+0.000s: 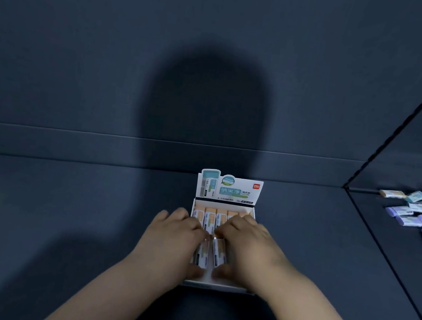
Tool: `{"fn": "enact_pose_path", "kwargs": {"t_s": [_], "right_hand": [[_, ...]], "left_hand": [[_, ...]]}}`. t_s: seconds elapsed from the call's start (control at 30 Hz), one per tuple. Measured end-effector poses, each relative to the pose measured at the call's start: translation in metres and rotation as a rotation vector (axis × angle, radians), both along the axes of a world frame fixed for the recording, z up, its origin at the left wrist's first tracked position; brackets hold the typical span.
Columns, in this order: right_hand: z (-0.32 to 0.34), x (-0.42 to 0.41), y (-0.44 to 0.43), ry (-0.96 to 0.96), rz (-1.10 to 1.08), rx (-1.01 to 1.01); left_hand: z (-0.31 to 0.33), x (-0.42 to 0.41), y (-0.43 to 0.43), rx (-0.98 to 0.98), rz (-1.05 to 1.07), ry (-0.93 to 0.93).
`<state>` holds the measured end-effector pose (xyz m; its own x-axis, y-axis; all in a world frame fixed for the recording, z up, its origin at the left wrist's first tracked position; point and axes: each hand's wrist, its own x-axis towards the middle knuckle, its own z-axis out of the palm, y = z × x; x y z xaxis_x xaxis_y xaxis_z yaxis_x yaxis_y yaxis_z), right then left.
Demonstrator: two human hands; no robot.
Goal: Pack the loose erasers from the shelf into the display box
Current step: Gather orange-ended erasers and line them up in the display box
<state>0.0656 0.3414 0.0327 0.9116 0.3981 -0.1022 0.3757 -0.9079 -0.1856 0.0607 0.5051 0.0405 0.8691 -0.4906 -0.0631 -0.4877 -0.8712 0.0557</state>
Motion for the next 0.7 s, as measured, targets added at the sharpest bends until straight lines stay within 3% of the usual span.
{"fn": "enact_pose_path", "kwargs": {"t_s": [0.47, 0.7], "right_hand": [[0.004, 0.000, -0.012, 0.061, 0.030, -0.002], [0.000, -0.001, -0.006, 0.080, 0.027, -0.013]], "left_hand": [[0.004, -0.014, -0.012, 0.088, 0.055, 0.045], [0.002, -0.017, -0.015, 0.024, 0.126, 0.016]]}}
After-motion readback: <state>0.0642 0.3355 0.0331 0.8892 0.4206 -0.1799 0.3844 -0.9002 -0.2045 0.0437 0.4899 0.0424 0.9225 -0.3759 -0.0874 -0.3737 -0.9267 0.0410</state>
